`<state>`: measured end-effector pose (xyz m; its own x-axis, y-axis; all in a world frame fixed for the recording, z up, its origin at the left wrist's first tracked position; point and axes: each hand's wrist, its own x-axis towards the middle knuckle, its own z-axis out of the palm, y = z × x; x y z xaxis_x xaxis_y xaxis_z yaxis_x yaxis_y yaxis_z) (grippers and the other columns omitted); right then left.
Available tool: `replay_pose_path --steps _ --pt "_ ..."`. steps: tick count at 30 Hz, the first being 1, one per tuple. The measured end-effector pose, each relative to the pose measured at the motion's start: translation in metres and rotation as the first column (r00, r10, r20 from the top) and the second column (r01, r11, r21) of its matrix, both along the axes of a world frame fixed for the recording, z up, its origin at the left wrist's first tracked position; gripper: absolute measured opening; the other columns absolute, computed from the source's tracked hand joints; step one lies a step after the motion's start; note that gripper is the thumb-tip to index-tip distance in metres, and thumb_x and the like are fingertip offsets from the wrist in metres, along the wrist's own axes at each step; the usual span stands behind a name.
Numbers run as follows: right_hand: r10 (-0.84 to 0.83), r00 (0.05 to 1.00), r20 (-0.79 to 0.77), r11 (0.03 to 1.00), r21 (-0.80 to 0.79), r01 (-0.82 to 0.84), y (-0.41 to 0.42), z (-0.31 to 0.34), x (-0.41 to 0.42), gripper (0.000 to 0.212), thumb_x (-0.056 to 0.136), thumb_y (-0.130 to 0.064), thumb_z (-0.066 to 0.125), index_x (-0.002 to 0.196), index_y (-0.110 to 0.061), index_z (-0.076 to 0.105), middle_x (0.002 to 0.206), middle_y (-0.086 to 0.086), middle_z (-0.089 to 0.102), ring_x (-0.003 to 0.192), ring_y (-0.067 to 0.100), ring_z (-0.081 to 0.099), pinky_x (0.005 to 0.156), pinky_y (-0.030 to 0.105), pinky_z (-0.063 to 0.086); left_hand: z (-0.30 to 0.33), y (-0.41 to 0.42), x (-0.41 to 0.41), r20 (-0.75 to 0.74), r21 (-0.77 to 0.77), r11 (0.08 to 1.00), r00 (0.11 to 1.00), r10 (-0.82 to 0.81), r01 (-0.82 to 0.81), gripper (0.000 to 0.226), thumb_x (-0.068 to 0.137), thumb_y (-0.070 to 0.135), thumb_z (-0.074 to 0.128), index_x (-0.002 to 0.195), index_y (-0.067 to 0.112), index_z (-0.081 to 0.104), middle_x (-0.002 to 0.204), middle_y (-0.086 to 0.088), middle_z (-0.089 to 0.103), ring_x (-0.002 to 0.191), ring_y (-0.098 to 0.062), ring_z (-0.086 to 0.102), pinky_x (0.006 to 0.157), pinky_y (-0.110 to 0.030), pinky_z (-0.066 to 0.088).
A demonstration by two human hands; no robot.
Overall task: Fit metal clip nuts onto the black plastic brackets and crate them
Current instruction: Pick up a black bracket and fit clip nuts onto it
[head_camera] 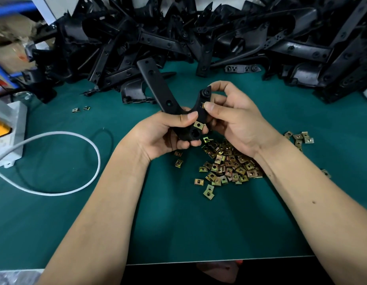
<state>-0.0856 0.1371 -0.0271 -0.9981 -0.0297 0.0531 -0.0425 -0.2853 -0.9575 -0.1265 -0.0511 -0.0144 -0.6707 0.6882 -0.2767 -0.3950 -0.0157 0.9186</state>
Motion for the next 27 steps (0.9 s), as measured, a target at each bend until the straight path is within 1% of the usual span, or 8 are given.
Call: replay_pose_path --steps 6,9,13,16,18,21,24,27 --pt "0.034 0.999 0.020 0.999 -0.028 -0.033 0.002 0.000 -0.001 0.026 0.099 0.001 0.056 0.117 -0.016 0.051 0.084 -0.003 0.065 0.072 0.018 0.054 0.064 0.033 0.040 -0.001 0.001 -0.002 -0.003 -0.027 0.999 1.000 -0.029 0.029 0.007 0.077 0.026 0.075 0.077 0.023 0.081 0.083 -0.008 0.077 0.061 -0.022 0.071 0.046 -0.018 0.052" --pt "-0.049 0.999 0.004 0.999 0.022 0.049 -0.001 -0.001 -0.003 0.021 0.101 -0.001 0.058 0.116 -0.014 0.051 0.085 -0.002 0.068 0.064 0.015 0.056 0.054 0.026 0.040 -0.004 0.005 -0.002 -0.016 -0.007 0.999 0.999 0.050 -0.050 0.008 0.080 0.026 0.077 0.083 0.019 0.079 0.087 -0.011 0.076 0.061 -0.023 0.071 0.046 -0.018 0.052" --pt "-0.270 0.962 0.042 0.952 0.162 0.260 -0.008 -0.003 -0.006 0.023 0.097 -0.017 0.070 0.115 -0.010 0.058 0.087 0.006 0.071 0.063 0.014 0.059 0.051 0.026 0.043 -0.011 0.015 0.002 -0.194 0.011 0.987 0.968 0.161 -0.162 0.010 0.084 0.027 0.076 0.085 0.018 0.074 0.088 -0.014 0.075 0.059 -0.021 0.068 0.048 -0.019 0.050" --pt "-0.368 0.928 -0.063 0.864 0.346 0.367 -0.006 0.001 -0.005 0.032 0.090 -0.030 0.078 0.113 -0.019 0.058 0.089 0.011 0.074 0.070 0.009 0.065 0.060 0.024 0.049 -0.013 0.025 0.006 -0.306 -0.018 0.974 0.929 0.208 -0.224 0.022 0.085 0.022 0.077 0.095 0.009 0.061 0.083 -0.010 0.073 0.060 -0.023 0.068 0.048 -0.023 0.051" --pt "-0.409 0.903 -0.132 0.816 0.390 0.426 0.003 0.009 0.001 0.037 0.089 -0.030 0.078 0.116 -0.021 0.054 0.079 0.005 0.073 0.068 0.007 0.065 0.062 0.020 0.050 -0.009 0.037 0.010 -0.401 -0.034 0.969 0.892 0.210 -0.243 0.022 0.092 0.014 0.074 0.099 0.006 0.055 0.081 -0.013 0.070 0.059 -0.024 0.069 0.048 -0.025 0.052" --pt "-0.453 0.867 -0.205 0.757 0.425 0.496 0.024 0.024 0.016 0.036 0.091 -0.032 0.074 0.116 -0.023 0.050 0.072 -0.001 0.069 0.066 0.010 0.066 0.066 0.031 0.056 0.007 0.065 0.016 -0.566 -0.071 0.970 0.811 0.152 -0.231 0.021 0.095 0.009 0.072 0.095 0.000 0.053 0.072 -0.016 0.067 0.057 -0.025 0.068 0.048 -0.028 0.052" --pt "-0.562 0.780 -0.276 0.677 0.388 0.626 0.056 0.039 0.041 0.033 0.090 -0.032 0.073 0.113 -0.023 0.050 0.085 0.006 0.071 0.075 0.017 0.070 0.076 0.042 0.059 0.031 0.107 0.032 -0.634 -0.044 0.981 0.764 0.118 -0.188 0.019 0.093 0.012 0.076 0.086 0.011 0.059 0.066 -0.009 0.068 0.056 -0.024 0.069 0.048 -0.028 0.052" --pt "-0.705 0.646 -0.294 0.611 0.213 0.763 0.103 0.048 0.079 0.034 0.091 -0.020 0.073 0.113 -0.019 0.047 0.066 -0.009 0.063 0.060 0.008 0.061 0.065 0.030 0.052 0.052 0.166 0.058 -0.635 -0.034 0.999 0.773 0.010 -0.041 0.022 0.091 0.013 0.078 0.085 0.013 0.057 0.065 -0.010 0.067 0.055 -0.024 0.068 0.047 -0.027 0.051"
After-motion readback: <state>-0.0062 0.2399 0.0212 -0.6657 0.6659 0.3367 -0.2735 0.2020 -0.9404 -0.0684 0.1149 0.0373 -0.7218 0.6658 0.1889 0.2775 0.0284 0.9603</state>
